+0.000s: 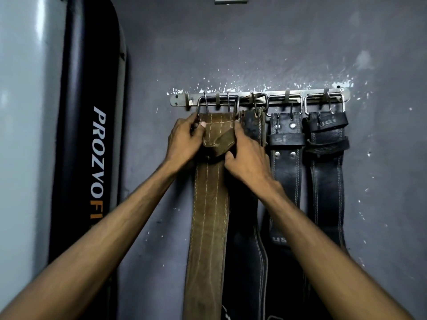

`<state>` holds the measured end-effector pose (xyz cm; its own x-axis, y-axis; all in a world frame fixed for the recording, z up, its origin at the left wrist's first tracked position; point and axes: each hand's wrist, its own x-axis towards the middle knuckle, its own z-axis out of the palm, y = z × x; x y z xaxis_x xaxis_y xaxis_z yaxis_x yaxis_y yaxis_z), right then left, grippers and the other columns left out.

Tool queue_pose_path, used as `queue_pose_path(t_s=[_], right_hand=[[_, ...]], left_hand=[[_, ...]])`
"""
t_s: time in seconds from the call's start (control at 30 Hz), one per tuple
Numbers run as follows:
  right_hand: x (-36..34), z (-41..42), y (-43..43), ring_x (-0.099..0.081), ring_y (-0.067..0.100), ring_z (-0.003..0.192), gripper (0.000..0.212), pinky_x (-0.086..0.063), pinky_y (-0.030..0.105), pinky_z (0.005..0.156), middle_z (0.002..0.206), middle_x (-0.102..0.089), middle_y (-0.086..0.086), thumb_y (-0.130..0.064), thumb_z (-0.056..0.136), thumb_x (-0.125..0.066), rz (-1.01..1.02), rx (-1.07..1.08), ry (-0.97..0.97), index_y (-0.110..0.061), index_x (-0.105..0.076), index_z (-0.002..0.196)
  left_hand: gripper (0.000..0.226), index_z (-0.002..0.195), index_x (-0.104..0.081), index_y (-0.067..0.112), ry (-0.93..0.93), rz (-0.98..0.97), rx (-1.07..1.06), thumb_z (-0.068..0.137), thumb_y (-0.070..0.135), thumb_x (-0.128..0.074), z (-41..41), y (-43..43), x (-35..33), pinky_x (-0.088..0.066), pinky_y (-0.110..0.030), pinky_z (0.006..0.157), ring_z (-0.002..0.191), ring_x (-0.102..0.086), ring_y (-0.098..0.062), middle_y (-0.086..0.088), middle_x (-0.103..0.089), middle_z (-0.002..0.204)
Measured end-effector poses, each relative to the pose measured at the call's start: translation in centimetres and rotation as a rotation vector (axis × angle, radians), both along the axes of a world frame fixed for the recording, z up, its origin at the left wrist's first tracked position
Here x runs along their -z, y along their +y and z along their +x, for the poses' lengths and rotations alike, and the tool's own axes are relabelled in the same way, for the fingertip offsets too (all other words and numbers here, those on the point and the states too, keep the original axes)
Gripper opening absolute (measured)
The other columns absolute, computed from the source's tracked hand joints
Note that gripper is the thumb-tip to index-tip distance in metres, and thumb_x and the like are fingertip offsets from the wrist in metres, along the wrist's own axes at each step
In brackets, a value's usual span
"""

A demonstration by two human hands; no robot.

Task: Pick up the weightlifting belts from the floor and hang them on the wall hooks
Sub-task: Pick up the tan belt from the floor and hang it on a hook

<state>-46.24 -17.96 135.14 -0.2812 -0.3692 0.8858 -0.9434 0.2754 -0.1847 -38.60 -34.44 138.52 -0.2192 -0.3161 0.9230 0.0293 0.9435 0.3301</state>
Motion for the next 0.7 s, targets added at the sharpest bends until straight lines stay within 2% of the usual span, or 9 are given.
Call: queue_pose_path(t_s=[0.07,0.17,0.27,0.37,0.47,0.53,0.7], right_hand=[[1.0,0.8,0.8,-0.066,0.025,0.111,0.086,-0.050,0.033,0.093,0.132,-0.064,0.008,-0.016,0.091,-0.064,0.007,0.008,-0.014,-0.018,-0.015,0.162],[2.4,2.0,1.6,-0.063,0.023,0.113,0.085,-0.047,0.035,0.099,0.132,-0.062,0.007,-0.019,0.089,-0.066,0.009,0.022,-0.080,-0.021,-0.020,0.161],[4.3,3.3,2.0,-0.061,0.022,0.104,0.081,-0.049,0.034,0.086,0.123,-0.061,0.004,-0.024,0.087,-0.067,-0.001,0.017,-0.136,-0.026,-0.027,0.158],[6.6,5.0,2.5,-0.063,0.024,0.109,0.077,-0.052,0.036,0.087,0.123,-0.060,0.004,-0.027,0.087,-0.068,0.014,0.011,-0.200,-0.025,-0.032,0.155],[9.7,6.7,3.1,-0.063,0.023,0.112,0.077,-0.053,0.036,0.088,0.128,-0.060,0.003,-0.029,0.087,-0.068,0.040,0.025,-0.240,-0.024,-0.031,0.155],[11.9,7.7,3.5,-0.063,0.020,0.109,0.077,-0.053,0.034,0.086,0.128,-0.060,0.001,-0.029,0.088,-0.068,0.071,0.025,-0.259,-0.023,-0.031,0.155],[17.9,9.1,4.7,-0.062,0.012,0.087,0.074,-0.050,0.030,0.074,0.127,-0.060,-0.004,-0.026,0.088,-0.070,0.145,0.001,-0.338,-0.025,-0.035,0.153]], left_hand=[[0.042,0.128,-0.059,0.024,-0.003,-0.013,0.013,0.095,0.047,-0.050,1.1,0.7,1.5,-0.056,-0.040,0.089,0.099,-0.064,-0.019,-0.003,-0.066,0.109],[0.052,0.141,-0.049,0.020,-0.003,0.001,0.026,0.093,0.037,-0.062,2.8,1.5,3.9,-0.053,-0.036,0.093,0.107,-0.058,-0.017,-0.008,-0.056,0.122],[0.058,0.141,-0.049,0.025,-0.033,-0.009,0.050,0.087,0.032,-0.069,5.0,2.4,6.4,-0.055,-0.039,0.093,0.113,-0.056,-0.017,-0.007,-0.055,0.129],[0.059,0.140,-0.050,0.024,-0.082,-0.007,0.086,0.085,0.031,-0.071,7.2,3.2,9.4,-0.057,-0.037,0.090,0.111,-0.058,-0.015,-0.004,-0.055,0.130],[0.059,0.140,-0.050,0.020,-0.138,-0.022,0.099,0.086,0.030,-0.071,9.3,4.3,12.8,-0.054,-0.028,0.088,0.111,-0.058,-0.014,-0.004,-0.056,0.131],[0.058,0.139,-0.051,0.020,-0.174,-0.021,0.119,0.085,0.028,-0.071,10.6,4.9,15.4,-0.053,-0.026,0.086,0.111,-0.057,-0.012,-0.003,-0.056,0.130],[0.056,0.137,-0.053,0.021,-0.292,-0.001,0.155,0.084,0.025,-0.071,13.2,6.0,23.4,-0.048,-0.021,0.090,0.112,-0.056,-0.010,0.000,-0.056,0.129]])
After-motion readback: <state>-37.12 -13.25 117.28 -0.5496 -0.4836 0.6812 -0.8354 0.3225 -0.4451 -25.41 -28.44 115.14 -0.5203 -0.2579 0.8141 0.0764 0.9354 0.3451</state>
